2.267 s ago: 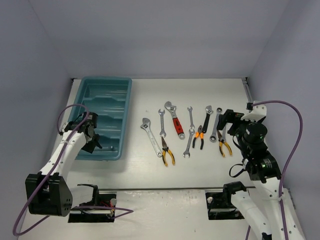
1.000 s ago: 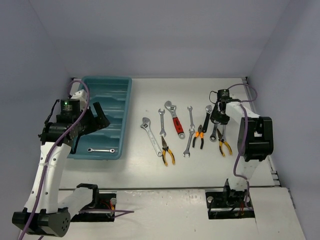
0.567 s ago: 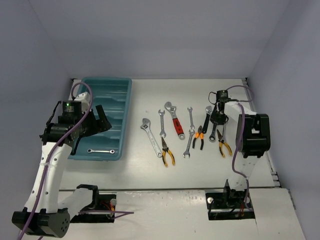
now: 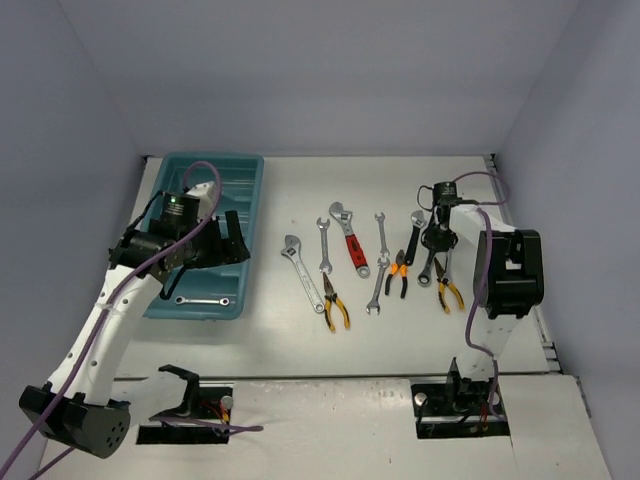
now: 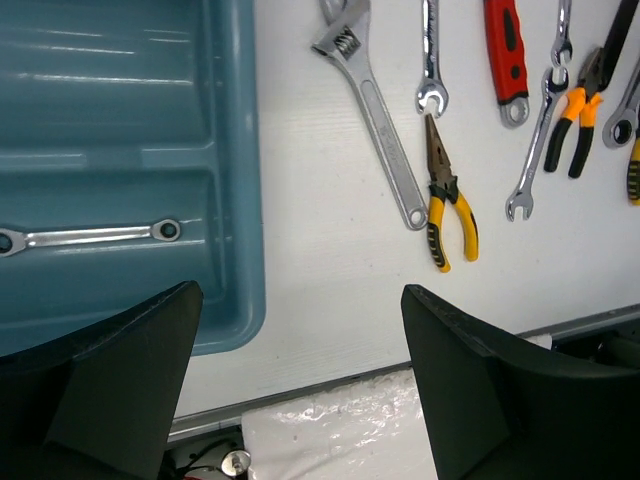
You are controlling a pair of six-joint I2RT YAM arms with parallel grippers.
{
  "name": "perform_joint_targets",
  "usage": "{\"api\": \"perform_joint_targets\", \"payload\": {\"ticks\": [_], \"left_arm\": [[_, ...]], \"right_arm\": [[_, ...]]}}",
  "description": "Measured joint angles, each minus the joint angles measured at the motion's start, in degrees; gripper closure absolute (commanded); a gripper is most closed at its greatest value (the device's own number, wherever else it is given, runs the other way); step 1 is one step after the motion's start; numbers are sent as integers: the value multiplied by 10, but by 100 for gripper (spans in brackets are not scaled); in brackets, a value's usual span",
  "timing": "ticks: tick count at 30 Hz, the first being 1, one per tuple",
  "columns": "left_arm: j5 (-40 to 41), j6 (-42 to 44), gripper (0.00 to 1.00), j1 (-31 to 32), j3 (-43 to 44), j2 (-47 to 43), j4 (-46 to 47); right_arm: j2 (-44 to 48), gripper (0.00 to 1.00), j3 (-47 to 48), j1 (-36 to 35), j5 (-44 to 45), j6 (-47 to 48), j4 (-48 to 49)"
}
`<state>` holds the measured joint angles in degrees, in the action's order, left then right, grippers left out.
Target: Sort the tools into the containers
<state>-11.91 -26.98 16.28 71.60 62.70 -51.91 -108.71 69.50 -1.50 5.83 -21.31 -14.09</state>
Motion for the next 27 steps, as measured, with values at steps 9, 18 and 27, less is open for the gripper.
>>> {"api": "perform_joint_targets", "payload": {"ticks": [9, 18, 27], "left_arm": [[17, -46, 22, 83, 4, 39, 59], [12, -102, 22, 129, -27, 69, 179], [2, -175, 22, 168, -117, 89, 356]], "right_arm": [[86, 100, -36, -64, 12, 29, -21], [172, 100, -49, -145, -37, 61, -21], [220, 100, -60, -234, -102, 88, -29]]}}
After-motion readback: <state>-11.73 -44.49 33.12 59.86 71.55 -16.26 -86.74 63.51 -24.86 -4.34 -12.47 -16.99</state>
